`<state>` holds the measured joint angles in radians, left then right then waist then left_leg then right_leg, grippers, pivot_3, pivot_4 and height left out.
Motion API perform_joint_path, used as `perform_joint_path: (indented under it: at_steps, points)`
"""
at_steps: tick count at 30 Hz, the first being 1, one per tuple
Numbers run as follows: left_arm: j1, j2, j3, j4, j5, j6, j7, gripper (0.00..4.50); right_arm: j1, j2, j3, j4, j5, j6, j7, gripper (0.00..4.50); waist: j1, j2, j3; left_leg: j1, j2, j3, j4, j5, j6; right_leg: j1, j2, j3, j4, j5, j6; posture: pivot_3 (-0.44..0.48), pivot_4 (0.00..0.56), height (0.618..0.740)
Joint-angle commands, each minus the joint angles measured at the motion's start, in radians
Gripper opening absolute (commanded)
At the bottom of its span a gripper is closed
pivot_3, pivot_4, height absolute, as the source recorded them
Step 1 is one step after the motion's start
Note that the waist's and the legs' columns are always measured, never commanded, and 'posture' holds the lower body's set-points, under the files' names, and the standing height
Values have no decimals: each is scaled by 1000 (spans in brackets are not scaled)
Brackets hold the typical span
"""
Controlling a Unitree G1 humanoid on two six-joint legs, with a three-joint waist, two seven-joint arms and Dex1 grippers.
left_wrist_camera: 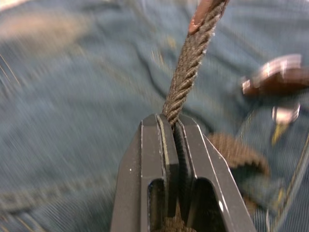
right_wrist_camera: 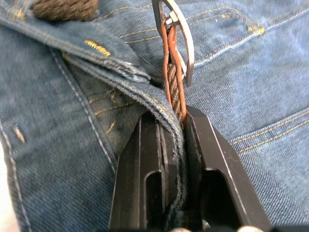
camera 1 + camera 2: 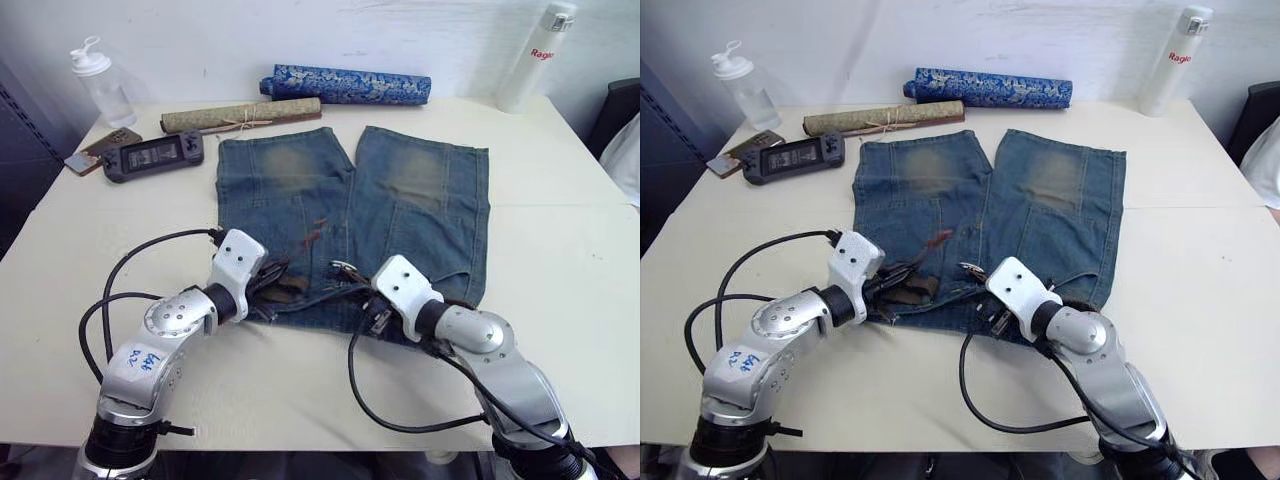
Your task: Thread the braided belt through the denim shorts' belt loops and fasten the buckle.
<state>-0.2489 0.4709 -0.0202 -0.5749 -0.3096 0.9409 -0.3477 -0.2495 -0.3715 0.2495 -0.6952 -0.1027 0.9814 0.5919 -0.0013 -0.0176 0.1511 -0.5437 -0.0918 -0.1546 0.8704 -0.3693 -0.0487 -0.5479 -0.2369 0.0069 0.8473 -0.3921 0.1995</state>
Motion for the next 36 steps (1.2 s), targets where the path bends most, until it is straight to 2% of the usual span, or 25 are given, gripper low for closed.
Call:
perform_joint_path:
  at_steps: [1, 8, 13, 23, 36]
  points:
    - [-25, 8, 17, -56, -55, 109, -15, 0, -37, 22, -21, -67, 37, 82, -32, 42, 0, 0, 0, 0, 0, 0, 0, 0, 0, 0, 0, 0, 0, 0, 0, 0, 150, 637]
    - [23, 45, 36, -113, -140, 196, -73, 0, -66, 41, -24, -73, 73, 162, -88, 42, -1, 0, 0, 1, 0, 0, -1, 1, -2, 0, 0, 0, 0, 0, 0, 0, 150, 637]
    - [59, 105, 0, -132, -158, 173, -128, 0, -74, 40, -30, -75, 99, 183, -111, 42, -1, 0, 0, 1, 0, 0, -2, 1, -2, 0, 0, 0, 0, 0, 0, 0, 150, 637]
    - [11, 117, -102, -81, -136, 163, -124, 0, -99, 3, -15, -98, 140, 182, -127, 42, 1, 1, 0, 1, 0, 1, -2, 1, -2, 0, -1, 0, -1, 0, 0, 0, 150, 637]
    - [-73, 146, -118, -2, -142, 200, -151, 0, -143, -88, 49, -125, 122, 151, -160, 42, 3, 1, 0, 1, 0, 1, -2, 1, -1, 1, -1, 0, -1, 0, 0, 0, 150, 637]
